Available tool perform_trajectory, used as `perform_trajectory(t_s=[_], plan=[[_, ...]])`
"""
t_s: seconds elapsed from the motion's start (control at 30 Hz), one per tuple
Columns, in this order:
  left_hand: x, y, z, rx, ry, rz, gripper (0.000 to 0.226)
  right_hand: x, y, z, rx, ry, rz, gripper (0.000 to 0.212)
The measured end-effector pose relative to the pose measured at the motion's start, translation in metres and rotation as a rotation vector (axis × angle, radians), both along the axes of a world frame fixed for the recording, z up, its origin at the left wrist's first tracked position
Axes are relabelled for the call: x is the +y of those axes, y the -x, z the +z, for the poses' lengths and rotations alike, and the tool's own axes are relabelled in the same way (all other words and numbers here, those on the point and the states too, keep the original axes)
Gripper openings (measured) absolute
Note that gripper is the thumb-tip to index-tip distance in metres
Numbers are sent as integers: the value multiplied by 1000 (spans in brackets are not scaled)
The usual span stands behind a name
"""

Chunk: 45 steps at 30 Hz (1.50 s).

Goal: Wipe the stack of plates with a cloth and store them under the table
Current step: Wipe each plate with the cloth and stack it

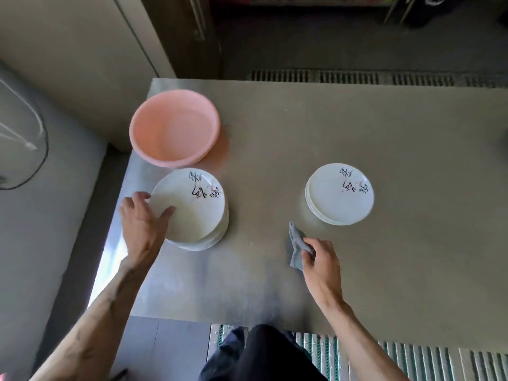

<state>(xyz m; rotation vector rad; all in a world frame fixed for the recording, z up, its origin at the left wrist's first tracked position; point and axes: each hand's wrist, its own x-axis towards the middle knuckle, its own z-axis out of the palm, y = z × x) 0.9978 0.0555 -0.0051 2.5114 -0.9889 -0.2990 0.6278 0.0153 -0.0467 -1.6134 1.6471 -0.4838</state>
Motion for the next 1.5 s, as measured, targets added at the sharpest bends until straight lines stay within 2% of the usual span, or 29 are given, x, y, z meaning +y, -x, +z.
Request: perform_trajectory(t_s=[0.1,0.23,0.4,0.67,0.77,1.1,1.27,1.37,1.5], plan=[[5,-13,-8,216,31,72,61,5,-6,2,7,9,20,27],[2,-24,-14,322,81,158,57,12,-9,3,26,23,15,28],[4,-28,-13,342,148,188,43,18,-10,4,43,27,13,28],[-1,-19,-5,231,84,190,46,29,-11,7,45,23,-4,26],[-2,-19,-4,242,52,221,49,30,-11,9,50,23,-16,26],[-3,-28,5,399,47,307,41,30,-6,14,53,20,-16,27],[0,-20,22,482,131,314,31,27,-3,17,47,29,-20,26],[-3,-3,30,562,194,265,29,21,1,22,20,57,-37,26],[-11,43,30,657,229,95,25,5,15,36,3,130,-114,26]])
